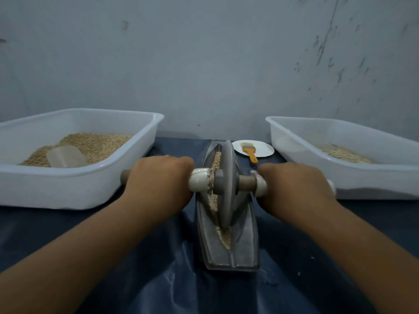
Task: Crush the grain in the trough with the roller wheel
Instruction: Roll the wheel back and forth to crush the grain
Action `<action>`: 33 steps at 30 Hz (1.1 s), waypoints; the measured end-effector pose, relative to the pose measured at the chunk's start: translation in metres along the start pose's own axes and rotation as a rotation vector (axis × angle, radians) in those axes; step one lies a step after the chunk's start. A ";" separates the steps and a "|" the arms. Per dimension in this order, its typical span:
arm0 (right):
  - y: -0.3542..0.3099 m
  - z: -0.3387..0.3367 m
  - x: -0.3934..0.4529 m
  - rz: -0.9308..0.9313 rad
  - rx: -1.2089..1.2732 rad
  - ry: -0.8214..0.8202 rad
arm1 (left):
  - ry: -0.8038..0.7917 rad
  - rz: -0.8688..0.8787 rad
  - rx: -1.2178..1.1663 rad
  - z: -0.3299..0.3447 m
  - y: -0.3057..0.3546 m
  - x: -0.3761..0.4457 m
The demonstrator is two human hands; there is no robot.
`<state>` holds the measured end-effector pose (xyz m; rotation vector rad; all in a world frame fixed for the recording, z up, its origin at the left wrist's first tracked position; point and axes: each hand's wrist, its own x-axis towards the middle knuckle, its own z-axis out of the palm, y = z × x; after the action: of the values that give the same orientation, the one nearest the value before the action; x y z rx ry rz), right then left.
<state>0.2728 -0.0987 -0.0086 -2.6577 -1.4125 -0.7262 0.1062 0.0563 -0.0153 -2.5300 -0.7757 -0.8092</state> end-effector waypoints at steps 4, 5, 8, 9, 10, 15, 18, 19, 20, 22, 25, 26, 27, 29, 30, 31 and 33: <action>0.000 -0.009 -0.027 -0.060 -0.113 0.166 | 0.083 0.089 0.029 -0.014 -0.004 -0.019; 0.001 -0.009 -0.023 -0.051 -0.108 0.148 | 0.051 0.070 0.019 -0.012 -0.005 -0.017; -0.002 0.003 0.005 -0.015 -0.019 0.063 | -0.026 0.001 0.007 0.005 -0.003 0.000; -0.004 0.006 0.015 -0.001 -0.001 0.047 | -0.048 -0.036 -0.009 0.012 -0.002 0.007; -0.005 0.011 0.024 0.016 0.025 0.030 | -0.073 -0.052 -0.021 0.015 -0.001 0.014; -0.004 0.008 0.013 0.010 0.034 0.034 | -0.029 -0.055 -0.002 0.008 0.003 0.011; -0.001 -0.004 -0.016 -0.048 -0.034 0.071 | 0.041 0.036 0.042 -0.001 0.000 -0.007; 0.000 -0.006 -0.024 -0.072 -0.074 0.100 | 0.033 0.092 0.040 -0.005 -0.002 -0.011; 0.002 -0.008 -0.029 -0.086 -0.103 0.131 | 0.035 0.124 0.023 -0.010 -0.002 -0.012; 0.005 -0.007 -0.025 -0.074 -0.070 0.107 | 0.006 0.103 0.057 -0.013 -0.001 -0.004; 0.005 0.004 0.001 0.000 0.092 -0.123 | -0.029 0.057 0.145 0.000 0.007 0.012; 0.004 0.007 0.012 0.014 0.127 -0.171 | -0.013 0.044 0.121 0.004 0.008 0.018; 0.004 0.010 0.020 0.026 0.156 -0.193 | -0.036 0.025 0.089 0.006 0.009 0.023; 0.002 0.010 0.023 0.018 0.149 -0.172 | -0.066 0.005 0.055 0.007 0.006 0.025; 0.001 0.008 0.019 0.007 0.121 -0.143 | -0.062 0.000 0.037 0.005 0.004 0.022; 0.001 0.004 0.012 -0.009 0.090 -0.099 | -0.051 0.000 0.019 0.003 0.002 0.016; 0.002 -0.004 -0.009 -0.056 -0.009 0.012 | -0.002 0.044 -0.006 -0.001 -0.003 -0.001</action>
<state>0.2691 -0.1076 -0.0083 -2.6260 -1.4892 -0.7543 0.1039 0.0578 -0.0147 -2.5444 -0.7165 -0.7964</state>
